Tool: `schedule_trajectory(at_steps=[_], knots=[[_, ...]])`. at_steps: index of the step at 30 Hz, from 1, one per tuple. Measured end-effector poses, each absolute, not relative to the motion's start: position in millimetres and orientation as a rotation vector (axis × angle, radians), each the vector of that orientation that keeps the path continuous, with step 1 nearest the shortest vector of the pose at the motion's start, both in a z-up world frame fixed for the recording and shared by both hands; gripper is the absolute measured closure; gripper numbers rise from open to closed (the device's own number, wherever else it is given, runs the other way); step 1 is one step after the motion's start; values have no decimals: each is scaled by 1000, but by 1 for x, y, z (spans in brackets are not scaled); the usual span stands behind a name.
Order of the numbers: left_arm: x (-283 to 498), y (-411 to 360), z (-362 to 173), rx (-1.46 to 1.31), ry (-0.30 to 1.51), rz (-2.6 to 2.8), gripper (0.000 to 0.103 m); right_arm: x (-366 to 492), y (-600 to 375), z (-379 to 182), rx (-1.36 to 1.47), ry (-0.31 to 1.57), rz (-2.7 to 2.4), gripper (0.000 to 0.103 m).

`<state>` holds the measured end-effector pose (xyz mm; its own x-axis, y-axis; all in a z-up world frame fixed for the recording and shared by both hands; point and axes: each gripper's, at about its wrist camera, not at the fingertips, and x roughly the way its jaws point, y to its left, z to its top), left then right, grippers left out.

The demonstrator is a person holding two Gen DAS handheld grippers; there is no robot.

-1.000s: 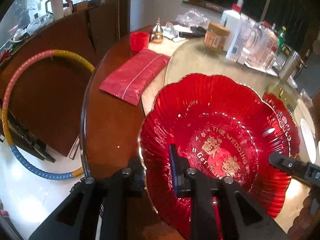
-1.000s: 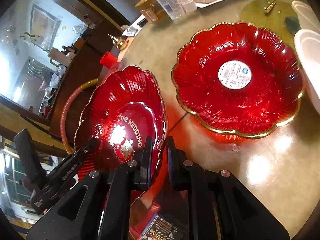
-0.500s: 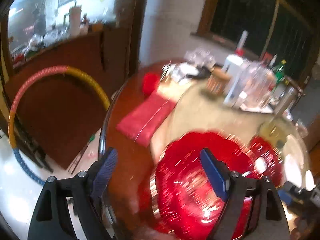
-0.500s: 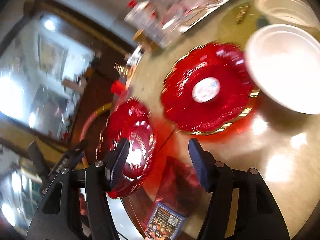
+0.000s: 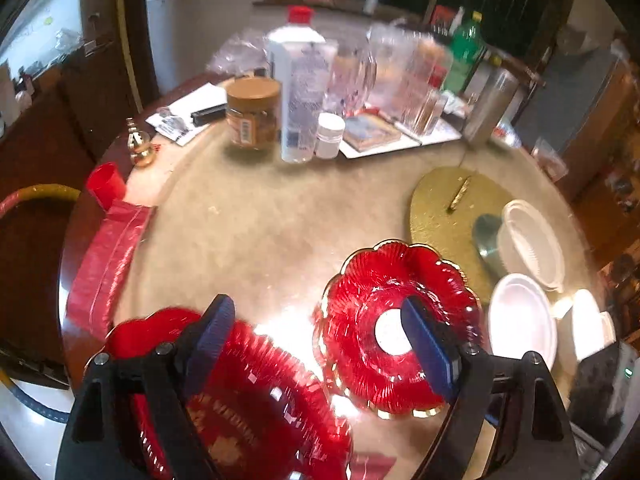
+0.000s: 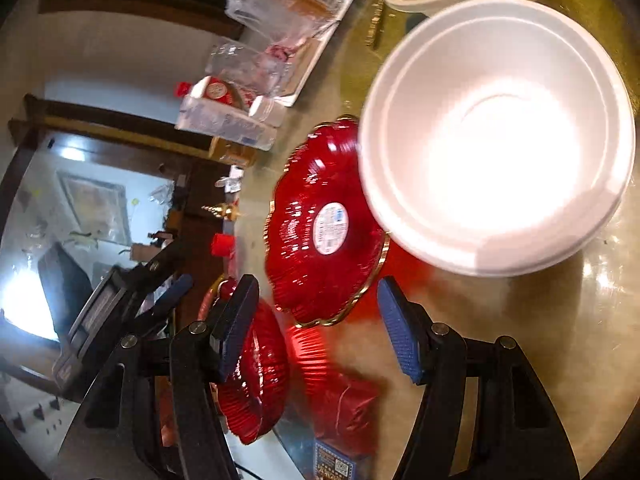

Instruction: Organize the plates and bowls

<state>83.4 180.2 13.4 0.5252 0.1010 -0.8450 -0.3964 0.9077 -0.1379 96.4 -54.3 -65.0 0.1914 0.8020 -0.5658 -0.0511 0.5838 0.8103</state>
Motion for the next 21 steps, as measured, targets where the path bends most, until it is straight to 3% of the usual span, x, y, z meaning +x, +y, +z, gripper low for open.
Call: schedule_trajectory(at_steps=[14, 17, 19, 20, 21], knots=[[138, 175, -29, -352, 1142, 297, 18, 112, -60, -81, 808, 1272, 636, 40], [143, 176, -37, -365, 1161, 280, 22, 115, -57, -82, 792, 1272, 629, 41], [147, 177, -45, -357, 1201, 278, 73, 116, -55, -82, 783, 1261, 634, 41], [148, 179, -48, -378, 1223, 273, 75, 115, -55, -81, 762, 1255, 635, 43], [148, 180, -48, -386, 1220, 271, 80, 118, -52, -79, 738, 1251, 627, 62]])
